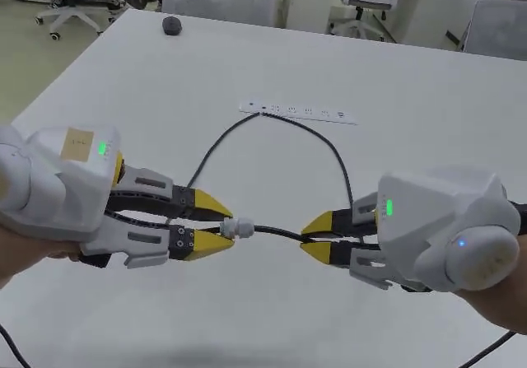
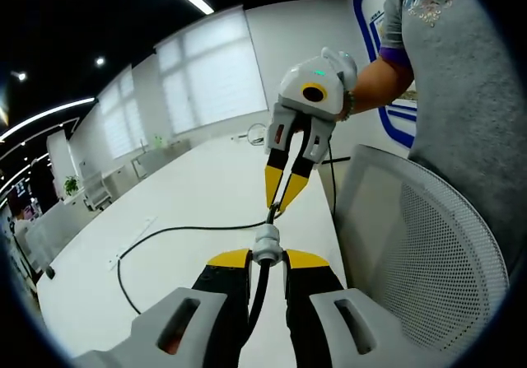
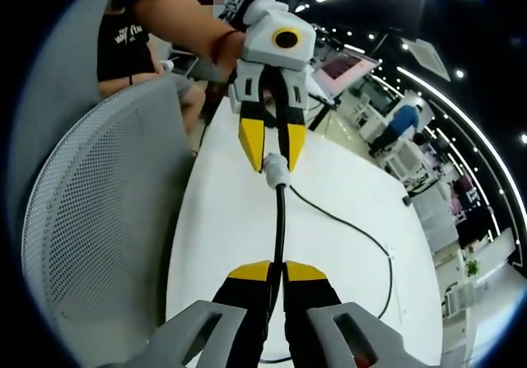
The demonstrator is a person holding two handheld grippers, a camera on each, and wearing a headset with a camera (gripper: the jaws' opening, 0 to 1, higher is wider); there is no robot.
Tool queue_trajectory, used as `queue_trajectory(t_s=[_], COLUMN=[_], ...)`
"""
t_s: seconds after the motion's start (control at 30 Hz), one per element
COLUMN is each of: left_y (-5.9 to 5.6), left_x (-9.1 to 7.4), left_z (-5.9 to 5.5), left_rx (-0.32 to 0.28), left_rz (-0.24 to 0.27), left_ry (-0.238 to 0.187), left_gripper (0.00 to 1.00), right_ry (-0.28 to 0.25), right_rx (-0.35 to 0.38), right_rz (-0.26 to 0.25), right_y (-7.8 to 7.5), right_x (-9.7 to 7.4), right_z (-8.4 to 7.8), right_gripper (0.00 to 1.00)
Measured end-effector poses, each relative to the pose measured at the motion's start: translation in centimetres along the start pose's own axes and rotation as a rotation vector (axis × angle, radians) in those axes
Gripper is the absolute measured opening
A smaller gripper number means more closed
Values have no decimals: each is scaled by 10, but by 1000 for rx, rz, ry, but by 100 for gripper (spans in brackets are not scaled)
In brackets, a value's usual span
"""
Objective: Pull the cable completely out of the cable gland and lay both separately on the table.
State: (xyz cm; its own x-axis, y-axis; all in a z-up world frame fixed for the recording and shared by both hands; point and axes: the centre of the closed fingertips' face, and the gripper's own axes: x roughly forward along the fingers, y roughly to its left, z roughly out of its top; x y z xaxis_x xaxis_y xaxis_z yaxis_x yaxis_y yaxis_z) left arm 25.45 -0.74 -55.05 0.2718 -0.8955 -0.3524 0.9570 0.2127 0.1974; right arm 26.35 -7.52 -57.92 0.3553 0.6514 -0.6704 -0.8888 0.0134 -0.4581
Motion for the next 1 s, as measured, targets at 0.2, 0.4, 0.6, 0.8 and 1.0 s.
queue_trajectory(t_s=[0.2, 0.4, 0.6, 0.8, 1.0], left_y=[4, 6, 4, -1, -2], left_x=[-2, -3, -1, 4, 12], left_z=[-5, -7, -11, -17, -21], left_rx=[-8, -14, -26, -48, -63], left_rz=[3, 7, 4, -4, -4], left_ry=[10, 13, 20, 28, 46], left_gripper=[15, 15, 15, 15, 15], right_ry=[42, 98, 100, 105, 115], right_rx=[35, 49, 88, 99, 128], right_rz=[17, 38, 72, 85, 93], right_y=[-1, -1, 3, 6, 7], right_x=[6, 16, 25, 30, 32], right_z=[-29, -57, -67, -74, -82], right_gripper=[0, 0, 0, 0, 0])
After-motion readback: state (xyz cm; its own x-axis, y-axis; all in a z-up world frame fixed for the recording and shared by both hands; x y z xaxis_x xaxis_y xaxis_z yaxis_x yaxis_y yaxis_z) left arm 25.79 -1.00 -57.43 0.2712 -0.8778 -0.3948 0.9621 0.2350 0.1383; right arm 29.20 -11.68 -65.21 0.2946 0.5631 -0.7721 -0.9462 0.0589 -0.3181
